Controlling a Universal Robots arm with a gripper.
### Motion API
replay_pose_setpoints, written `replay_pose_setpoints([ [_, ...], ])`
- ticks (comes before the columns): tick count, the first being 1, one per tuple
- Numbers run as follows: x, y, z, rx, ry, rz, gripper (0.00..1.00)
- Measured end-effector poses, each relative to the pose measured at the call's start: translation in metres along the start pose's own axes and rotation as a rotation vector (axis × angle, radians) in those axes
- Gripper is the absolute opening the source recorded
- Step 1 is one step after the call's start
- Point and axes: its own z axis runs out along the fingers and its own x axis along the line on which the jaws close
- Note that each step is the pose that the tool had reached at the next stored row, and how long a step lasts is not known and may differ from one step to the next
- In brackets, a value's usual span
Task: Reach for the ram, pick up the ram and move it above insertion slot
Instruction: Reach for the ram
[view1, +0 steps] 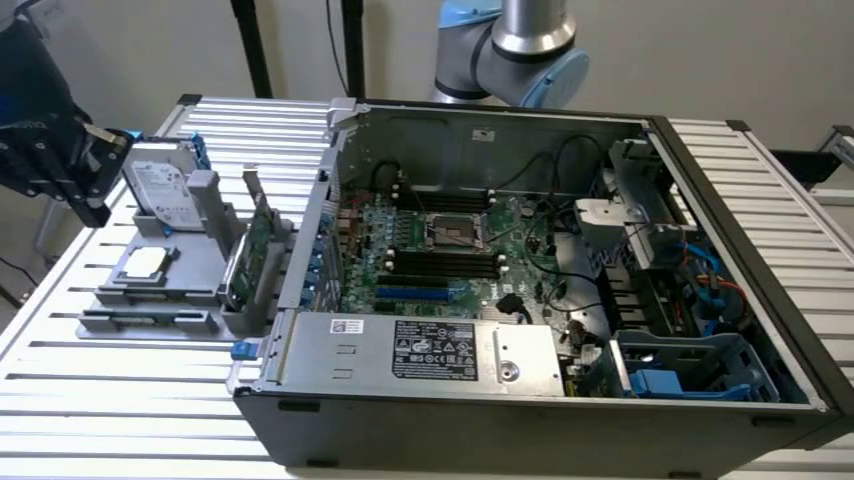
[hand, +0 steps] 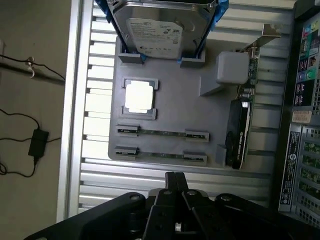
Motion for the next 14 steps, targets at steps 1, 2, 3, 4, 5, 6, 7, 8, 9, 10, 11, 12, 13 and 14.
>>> replay_pose_setpoints([
  [1,0.0000,0.0000,0.0000,0.0000,0.0007,-0.018,0.11],
  [2,0.0000,0.0000,-0.0001,0.0001,0.0016,-0.037,0.11],
  [3,0.0000,0.0000,-0.0001,0.0001,0.0023,-0.055,0.11],
  [4,-0.0001,0.0000,-0.0002,0.0002,0.0031,-0.074,0.11],
  [5,0.0000,0.0000,-0.0003,0.0002,0.0038,-0.092,0.11],
  [6,0.0000,0.0000,-0.0004,0.0002,0.0045,-0.109,0.11],
  [7,0.0000,0.0000,-0.0006,0.0002,0.0053,-0.127,0.11],
  [8,0.0000,0.0000,-0.0007,0.0003,0.0060,-0.145,0.11],
  [9,0.0000,0.0000,-0.0010,0.0003,0.0067,-0.163,0.11],
  [10,-0.0001,0.0001,-0.0018,0.0005,0.0077,-0.182,0.11],
  [11,-0.0001,0.0001,-0.0027,0.0005,0.0084,-0.201,0.11],
  [12,-0.0001,0.0002,-0.0038,0.0005,0.0091,-0.218,0.11],
  [13,0.0000,0.0002,-0.0049,0.0006,0.0098,-0.236,0.11],
  [14,0.0000,0.0002,-0.0060,0.0006,0.0105,-0.254,0.11],
])
